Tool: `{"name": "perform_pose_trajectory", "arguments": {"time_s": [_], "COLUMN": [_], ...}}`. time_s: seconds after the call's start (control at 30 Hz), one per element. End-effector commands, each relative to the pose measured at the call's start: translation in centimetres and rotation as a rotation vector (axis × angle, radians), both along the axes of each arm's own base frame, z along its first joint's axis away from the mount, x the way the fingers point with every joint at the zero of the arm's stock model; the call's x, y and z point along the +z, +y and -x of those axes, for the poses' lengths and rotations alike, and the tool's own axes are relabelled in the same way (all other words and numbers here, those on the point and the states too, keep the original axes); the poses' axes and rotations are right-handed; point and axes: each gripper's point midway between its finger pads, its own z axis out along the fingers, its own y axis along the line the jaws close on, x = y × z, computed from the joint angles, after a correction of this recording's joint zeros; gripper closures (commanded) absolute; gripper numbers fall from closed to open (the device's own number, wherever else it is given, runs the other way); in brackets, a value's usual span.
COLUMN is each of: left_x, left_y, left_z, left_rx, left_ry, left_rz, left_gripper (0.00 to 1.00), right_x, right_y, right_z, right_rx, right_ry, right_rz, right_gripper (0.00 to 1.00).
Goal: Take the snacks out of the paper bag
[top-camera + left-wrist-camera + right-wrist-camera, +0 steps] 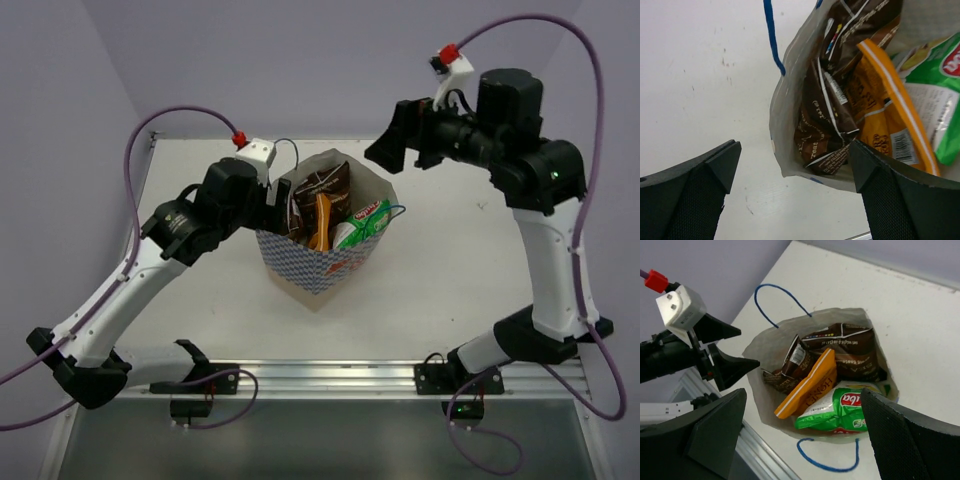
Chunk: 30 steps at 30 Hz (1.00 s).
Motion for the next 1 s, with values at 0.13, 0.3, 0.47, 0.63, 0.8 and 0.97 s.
{"name": "perform_pose_trajectory", "arguments": {"time_s": [0.13, 0.3, 0.47, 0.63, 0.8, 0.97], "left_x": [-2.9, -4.2, -4.2, -4.4, -4.8, -5.0], "left_y": [0.7, 0.8, -0.5, -0.9, -0.9, -0.8], "left_z": [-2.3, -3.2, -4.1, -4.5, -4.7, -4.7], "left_rx": [0.073, 0.084, 0.037, 0.02, 0.014, 0.008], "left_ry": [0.031, 0.026, 0.014, 0.012, 0.014, 0.011], "left_rz": [0.099, 0.108, 0.124, 0.113, 0.1, 0.084], "left_gripper": [0.21, 0.38, 0.46, 0.5, 0.5, 0.51], "right_x": [-4.7, -9.3, -14.6, -19.0, -21.3, -24.0], "right_y": [3.9, 7.7, 9.4, 10.9, 11.5, 11.8], "right_z": [-0.9, -1.7, -3.2, -4.3, -5.1, -5.5], "right_rx": [-0.027, -0.057, -0.172, -0.208, -0.26, -0.283], "right_ry": [0.155, 0.225, 0.312, 0.38, 0.4, 0.442], "right_rz": [0.104, 0.189, 0.263, 0.343, 0.395, 0.443], "right_gripper": [0.01, 0.06, 0.17, 0.24, 0.27, 0.31]}}
